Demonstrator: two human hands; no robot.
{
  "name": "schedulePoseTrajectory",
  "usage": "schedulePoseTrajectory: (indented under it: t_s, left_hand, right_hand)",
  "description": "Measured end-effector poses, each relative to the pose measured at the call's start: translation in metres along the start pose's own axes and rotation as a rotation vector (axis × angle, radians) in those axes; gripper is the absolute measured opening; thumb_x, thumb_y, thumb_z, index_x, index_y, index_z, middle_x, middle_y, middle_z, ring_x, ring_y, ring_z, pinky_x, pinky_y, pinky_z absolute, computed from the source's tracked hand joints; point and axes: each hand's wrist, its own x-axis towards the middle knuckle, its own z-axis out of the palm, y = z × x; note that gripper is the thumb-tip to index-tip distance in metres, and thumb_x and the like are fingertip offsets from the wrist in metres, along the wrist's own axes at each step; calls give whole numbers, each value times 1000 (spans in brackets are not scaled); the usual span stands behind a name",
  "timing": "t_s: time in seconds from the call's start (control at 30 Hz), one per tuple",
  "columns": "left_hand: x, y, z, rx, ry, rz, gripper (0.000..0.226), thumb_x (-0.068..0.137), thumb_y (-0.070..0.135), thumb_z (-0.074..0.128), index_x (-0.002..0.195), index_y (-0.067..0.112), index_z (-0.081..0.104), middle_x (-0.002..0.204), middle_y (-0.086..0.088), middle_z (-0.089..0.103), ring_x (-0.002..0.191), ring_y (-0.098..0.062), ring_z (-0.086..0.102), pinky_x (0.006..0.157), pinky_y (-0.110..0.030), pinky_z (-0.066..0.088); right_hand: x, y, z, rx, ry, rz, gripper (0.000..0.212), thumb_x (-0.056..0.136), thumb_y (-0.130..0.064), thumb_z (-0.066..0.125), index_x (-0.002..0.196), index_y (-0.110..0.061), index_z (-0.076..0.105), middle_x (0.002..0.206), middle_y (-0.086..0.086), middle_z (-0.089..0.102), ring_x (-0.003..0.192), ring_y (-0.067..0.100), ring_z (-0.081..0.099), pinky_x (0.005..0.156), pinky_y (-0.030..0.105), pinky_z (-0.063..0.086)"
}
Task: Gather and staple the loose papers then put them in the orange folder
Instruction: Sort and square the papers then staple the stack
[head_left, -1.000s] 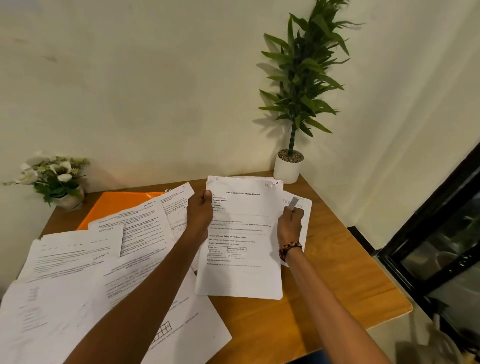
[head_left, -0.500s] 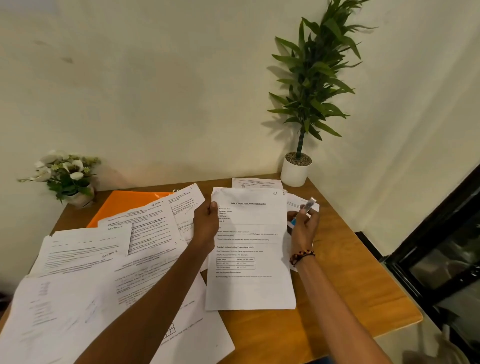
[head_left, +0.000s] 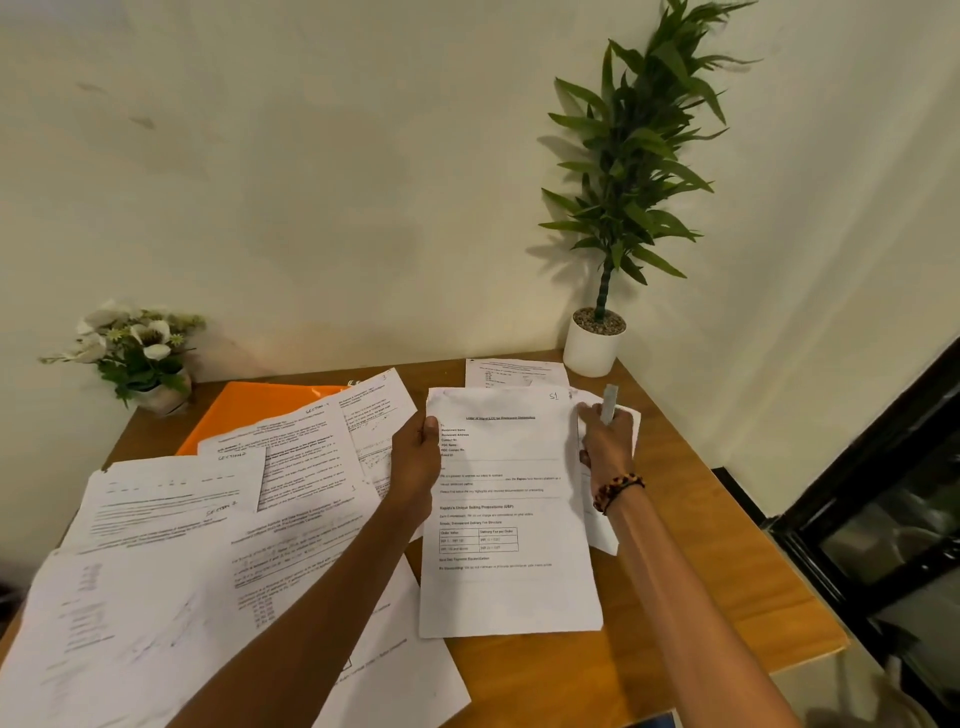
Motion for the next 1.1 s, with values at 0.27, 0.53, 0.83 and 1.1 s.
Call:
schedulePoseTrajectory:
  t_s: [0.27, 0.53, 0.83, 1.1]
  left_hand:
    - [3, -8, -6, -9, 7, -59, 20, 107, 33, 44, 96, 24, 58, 99, -1, 67, 94, -22, 68, 89, -43, 58]
    - [0, -10, -17, 3, -158, 47, 29, 105, 39, 48, 129, 28, 58, 115, 10, 70, 101, -13, 70, 70, -25, 58]
    - [8, -3, -23, 74, -188, -13, 52, 104, 42, 48, 152, 24, 39, 146, 2, 53, 128, -28, 58, 104, -60, 49]
    - [2, 4, -29, 145, -313, 187, 31, 104, 33, 50, 135, 35, 48, 128, 16, 58, 108, -15, 68, 80, -33, 63]
  right_hand:
    - [-15, 23, 9, -25, 45, -108, 19, 87, -8, 74, 73, -12, 63, 66, 1, 55, 62, 18, 49, 64, 28, 44]
    - [-12, 23, 4, 39, 18, -42, 16, 82, -4, 78, 73, -6, 66, 61, 2, 52, 50, 14, 41, 50, 25, 39]
    - [-8, 24, -1, -6, -38, -33, 9, 82, -1, 78, 83, -5, 70, 62, 2, 56, 48, 14, 43, 43, 21, 40]
    - [-3, 26, -3, -28, -39, -21, 8, 83, -2, 77, 81, -5, 70, 61, 1, 55, 43, 9, 42, 40, 20, 38]
